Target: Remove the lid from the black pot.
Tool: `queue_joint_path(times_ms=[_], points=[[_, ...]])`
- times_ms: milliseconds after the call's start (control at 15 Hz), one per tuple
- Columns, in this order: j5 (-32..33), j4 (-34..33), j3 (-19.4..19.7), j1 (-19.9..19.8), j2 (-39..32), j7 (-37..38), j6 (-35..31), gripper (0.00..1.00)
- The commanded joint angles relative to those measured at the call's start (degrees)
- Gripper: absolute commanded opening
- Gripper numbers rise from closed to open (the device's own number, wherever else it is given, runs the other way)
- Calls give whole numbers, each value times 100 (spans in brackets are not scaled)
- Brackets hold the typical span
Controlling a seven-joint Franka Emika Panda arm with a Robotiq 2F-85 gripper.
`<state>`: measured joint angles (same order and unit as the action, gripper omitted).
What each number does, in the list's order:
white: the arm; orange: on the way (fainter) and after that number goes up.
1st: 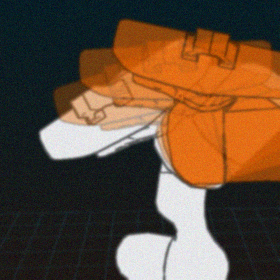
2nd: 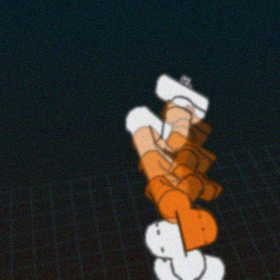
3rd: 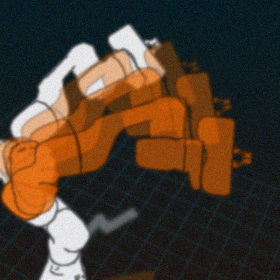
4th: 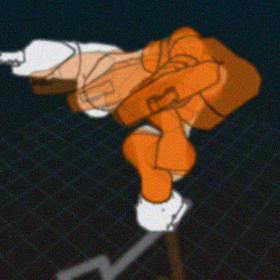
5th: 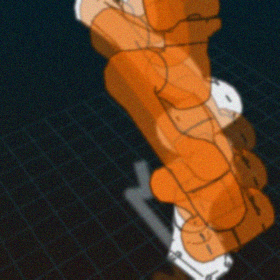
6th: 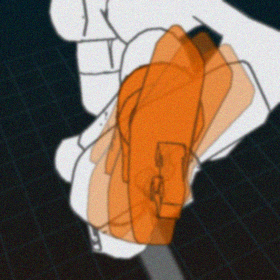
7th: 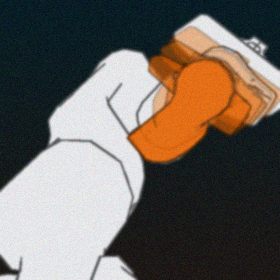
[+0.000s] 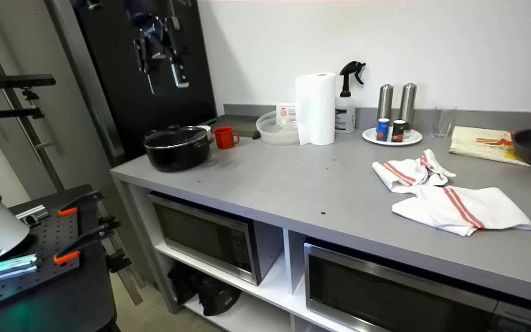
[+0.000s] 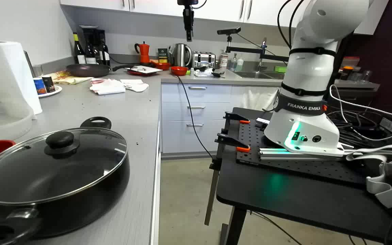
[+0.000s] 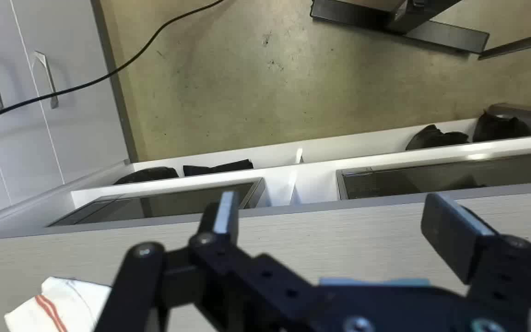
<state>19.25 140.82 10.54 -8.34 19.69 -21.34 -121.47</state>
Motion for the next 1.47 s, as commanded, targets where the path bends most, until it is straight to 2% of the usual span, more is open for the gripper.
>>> queue_joint_path(times_ms=[0,467,733,1067,1400], points=[[-1,-7,4,8,2,1,11,100],[-1,-8,5,8,2,1,11,100],[-67,-143,11,157,-314,-301,-289,100],[-393,-301,-16,532,-780,-1149,-1148,100],[-1082,-670,-162,863,-1346,-2288,-1490,100]])
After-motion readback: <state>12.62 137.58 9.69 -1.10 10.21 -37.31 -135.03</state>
